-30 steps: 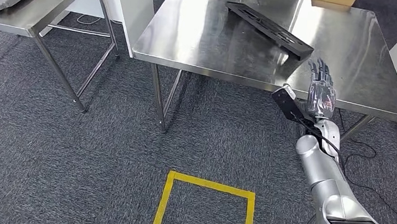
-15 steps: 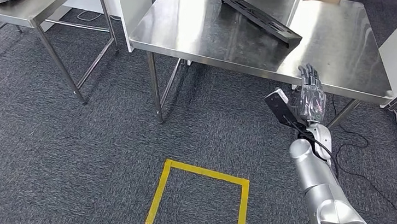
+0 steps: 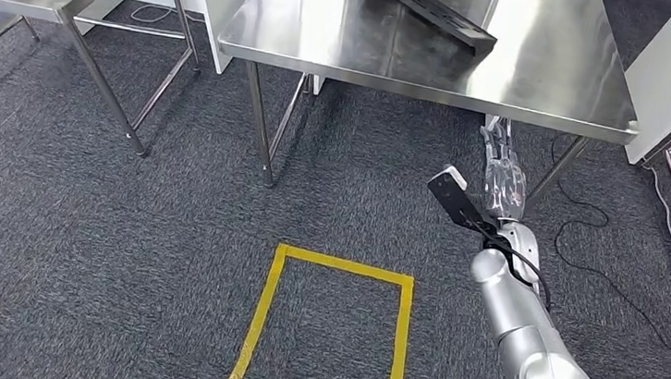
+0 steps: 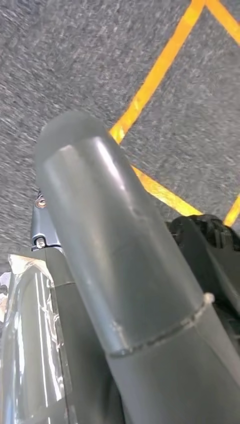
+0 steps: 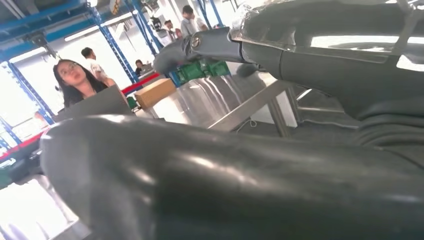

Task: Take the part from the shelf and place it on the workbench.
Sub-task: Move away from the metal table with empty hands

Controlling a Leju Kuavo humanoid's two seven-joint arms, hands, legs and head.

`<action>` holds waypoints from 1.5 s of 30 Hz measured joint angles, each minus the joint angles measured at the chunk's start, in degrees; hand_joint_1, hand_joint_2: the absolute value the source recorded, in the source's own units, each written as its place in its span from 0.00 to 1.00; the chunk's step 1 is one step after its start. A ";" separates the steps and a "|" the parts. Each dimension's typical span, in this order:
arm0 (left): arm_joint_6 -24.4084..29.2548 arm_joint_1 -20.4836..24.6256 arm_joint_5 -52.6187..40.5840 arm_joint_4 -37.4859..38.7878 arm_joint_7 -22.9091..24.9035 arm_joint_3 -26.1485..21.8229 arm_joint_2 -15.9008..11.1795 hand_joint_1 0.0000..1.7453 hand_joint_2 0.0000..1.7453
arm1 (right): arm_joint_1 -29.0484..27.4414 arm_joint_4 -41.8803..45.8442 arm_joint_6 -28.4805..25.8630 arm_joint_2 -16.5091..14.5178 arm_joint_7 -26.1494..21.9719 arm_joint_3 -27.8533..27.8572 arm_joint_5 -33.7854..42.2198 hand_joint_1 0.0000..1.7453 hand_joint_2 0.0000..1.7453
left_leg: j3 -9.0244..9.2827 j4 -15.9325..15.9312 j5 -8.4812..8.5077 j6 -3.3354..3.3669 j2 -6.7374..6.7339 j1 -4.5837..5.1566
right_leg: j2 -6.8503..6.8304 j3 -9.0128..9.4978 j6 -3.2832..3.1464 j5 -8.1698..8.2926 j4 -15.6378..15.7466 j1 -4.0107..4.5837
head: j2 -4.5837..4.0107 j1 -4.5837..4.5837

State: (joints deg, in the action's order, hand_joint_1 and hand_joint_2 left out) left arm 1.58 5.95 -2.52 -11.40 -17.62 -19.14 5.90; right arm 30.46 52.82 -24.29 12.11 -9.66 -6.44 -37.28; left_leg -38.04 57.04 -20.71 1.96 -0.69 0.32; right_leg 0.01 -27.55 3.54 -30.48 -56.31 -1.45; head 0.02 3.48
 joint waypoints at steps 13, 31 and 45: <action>-1.25 -0.73 -0.50 -0.03 -0.20 0.02 -0.59 0.00 0.00 | -1.59 1.53 1.73 -1.81 0.88 0.34 -1.70 0.00 0.00 | 6.13 2.99 -6.68 -0.87 -1.52 -0.46 | -2.88 -4.94 -2.44 4.89 -0.19 0.49 | 0.00 -0.22; -0.81 -1.70 0.49 0.03 -0.45 -0.10 -0.33 0.00 0.00 | -12.04 3.43 1.03 -5.31 -0.76 0.69 2.92 0.00 0.00 | 4.05 -0.43 -3.07 0.68 6.56 0.54 | 2.10 -2.13 -2.06 2.60 0.18 0.75 | 0.00 0.05; 2.70 -2.20 -0.16 0.08 1.48 -0.32 -0.05 0.00 0.00 | -19.33 -16.05 -1.23 -9.95 1.09 6.47 9.84 0.00 0.00 | 5.31 0.00 -5.13 -1.63 -2.90 -0.93 | -5.80 -2.12 -1.96 2.95 0.46 0.48 | 0.00 -0.33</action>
State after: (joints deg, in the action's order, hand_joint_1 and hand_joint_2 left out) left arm 4.28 3.75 -2.68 -11.32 -16.13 -19.46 5.85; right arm 11.13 36.77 -25.52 2.16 -8.57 0.03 -27.44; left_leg -32.73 57.04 -25.84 0.33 -3.59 -0.61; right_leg -5.79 -29.67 1.58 -27.53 -55.85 -0.96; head 0.02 3.15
